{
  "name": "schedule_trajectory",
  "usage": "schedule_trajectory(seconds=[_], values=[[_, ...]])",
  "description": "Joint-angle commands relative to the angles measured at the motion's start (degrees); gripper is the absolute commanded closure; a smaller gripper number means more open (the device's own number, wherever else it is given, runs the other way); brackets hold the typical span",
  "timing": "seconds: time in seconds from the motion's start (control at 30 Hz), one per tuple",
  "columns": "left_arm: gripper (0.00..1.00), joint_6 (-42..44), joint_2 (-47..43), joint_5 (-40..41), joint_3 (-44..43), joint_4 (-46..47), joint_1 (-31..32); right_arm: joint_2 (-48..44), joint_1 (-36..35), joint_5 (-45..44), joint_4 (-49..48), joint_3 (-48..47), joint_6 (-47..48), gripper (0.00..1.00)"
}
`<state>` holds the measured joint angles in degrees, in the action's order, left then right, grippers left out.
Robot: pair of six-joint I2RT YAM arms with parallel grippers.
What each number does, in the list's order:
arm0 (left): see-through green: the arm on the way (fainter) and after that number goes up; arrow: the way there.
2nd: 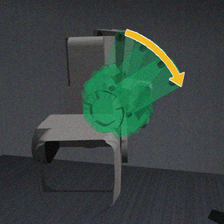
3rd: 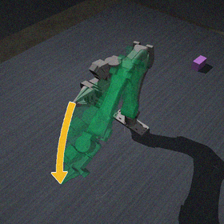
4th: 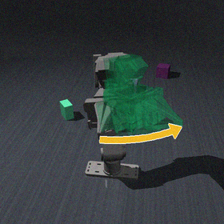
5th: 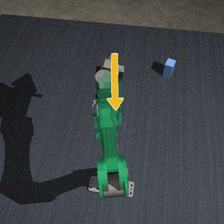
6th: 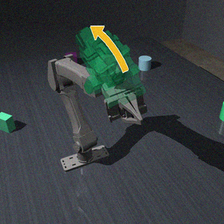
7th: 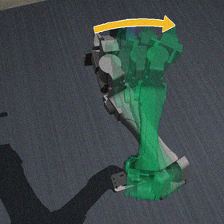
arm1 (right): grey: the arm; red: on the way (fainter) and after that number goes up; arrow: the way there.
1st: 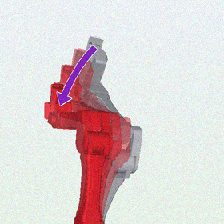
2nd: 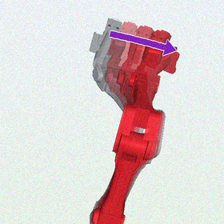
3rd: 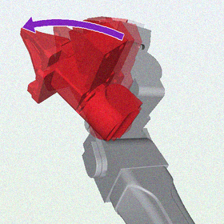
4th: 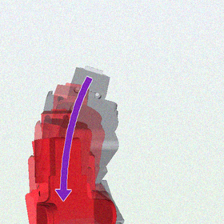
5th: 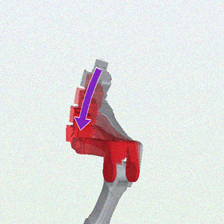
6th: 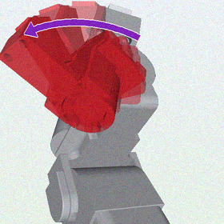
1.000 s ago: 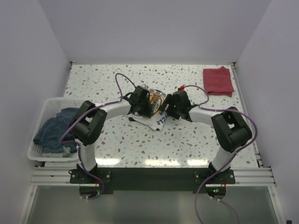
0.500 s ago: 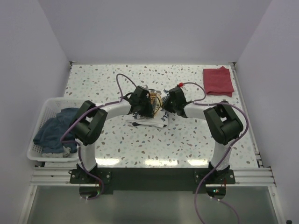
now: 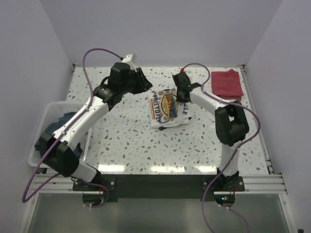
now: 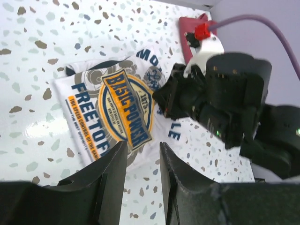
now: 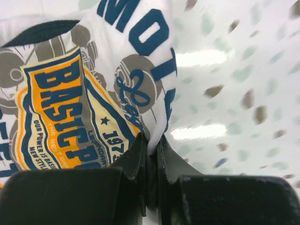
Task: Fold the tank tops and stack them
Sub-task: Neatly place the folded tank top to the corner
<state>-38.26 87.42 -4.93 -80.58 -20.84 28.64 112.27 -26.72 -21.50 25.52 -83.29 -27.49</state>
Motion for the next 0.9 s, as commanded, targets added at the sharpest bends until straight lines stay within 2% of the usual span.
schedule_trajectory(seconds=[0.0, 0.27, 0.6, 0.7, 0.87], values=[[0.61, 4.32, -4.43, 0.27, 2.43, -3.33, 0.18, 0.49, 2.9, -10.13, 7.53, -9.41, 14.54, 1.0], [0.6, 10.04, -10.33, 4.75, 7.27, -4.56, -0.17, 7.86, 7.82, -19.8, 8.14, -23.31, 32.66, 1.0], [0.6, 12.33, -7.62, 4.32, 9.03, -1.75, -0.52, 20.43, 10.99, -25.43, 9.81, -46.41, 42.51, 1.0], [0.6, 11.98, -7.0, 2.12, 9.91, -0.79, -1.04, 22.55, 11.43, -27.19, 9.64, -50.64, 45.23, 1.0], [0.6, 12.51, -6.56, 1.5, 10.35, -0.87, -1.22, 22.82, 12.83, -28.6, 7.27, -52.5, 48.13, 1.0]])
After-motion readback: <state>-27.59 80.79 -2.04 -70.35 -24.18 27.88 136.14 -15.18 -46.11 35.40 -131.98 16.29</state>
